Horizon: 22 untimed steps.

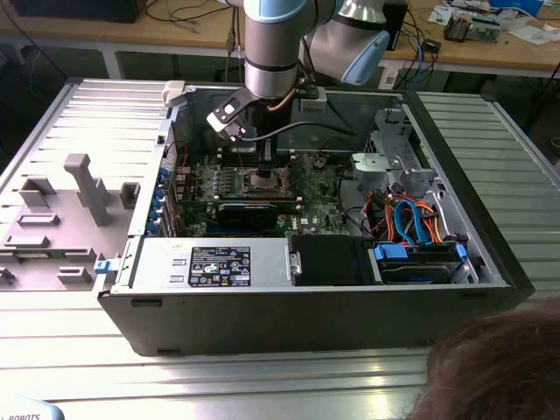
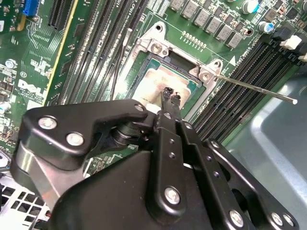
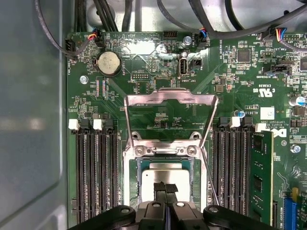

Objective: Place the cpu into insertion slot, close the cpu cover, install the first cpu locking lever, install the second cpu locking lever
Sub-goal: 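Place the cpu into insertion slot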

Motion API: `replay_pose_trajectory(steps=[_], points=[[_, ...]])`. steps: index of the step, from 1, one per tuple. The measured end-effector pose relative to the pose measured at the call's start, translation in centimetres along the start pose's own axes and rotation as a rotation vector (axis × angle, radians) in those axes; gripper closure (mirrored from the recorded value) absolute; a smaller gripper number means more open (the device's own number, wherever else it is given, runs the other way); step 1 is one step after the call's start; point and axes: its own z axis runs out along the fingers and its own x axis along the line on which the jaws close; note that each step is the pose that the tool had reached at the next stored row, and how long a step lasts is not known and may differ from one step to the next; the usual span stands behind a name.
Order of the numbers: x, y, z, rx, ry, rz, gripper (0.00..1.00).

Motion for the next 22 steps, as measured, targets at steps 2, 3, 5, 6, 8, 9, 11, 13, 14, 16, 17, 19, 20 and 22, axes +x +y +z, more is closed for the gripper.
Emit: replay_pose_trajectory(steps=[2,3,5,6,8,9,11,13,14,16,17,19,20,22], points=[[-0.04,0.0,0.01,-0.0002,-0.0005,-0.002,0.89],[-0.07,0.01,0.01,0.0,-0.0008,-0.002,0.89],[-0.08,0.01,0.0,0.0003,-0.0011,-0.002,0.89],[-0.08,0.01,0.0,0.0002,-0.0013,-0.002,0.89],[-0.09,0.01,-0.02,0.0002,-0.0025,-0.002,0.89],[-0.08,0.01,-0.07,0.0002,-0.0034,-0.002,0.89],[-0.09,0.01,-0.24,0.0002,-0.0043,-0.002,0.89],[-0.09,0.01,-0.32,0.0001,-0.0044,-0.002,0.89],[-0.08,0.01,-0.36,0.0,-0.0043,-0.002,0.89],[-0.09,0.0,-0.45,0.0002,-0.0049,-0.002,0.89],[-0.09,0.01,-0.5,0.0001,-0.0051,-0.002,0.89],[-0.09,0.01,-0.55,0.0001,-0.0054,-0.002,0.89],[-0.09,0.01,-0.57,0.0001,-0.0055,-0.002,0.89],[-0.09,0.01,-0.62,0.0001,-0.006,-0.002,0.89]])
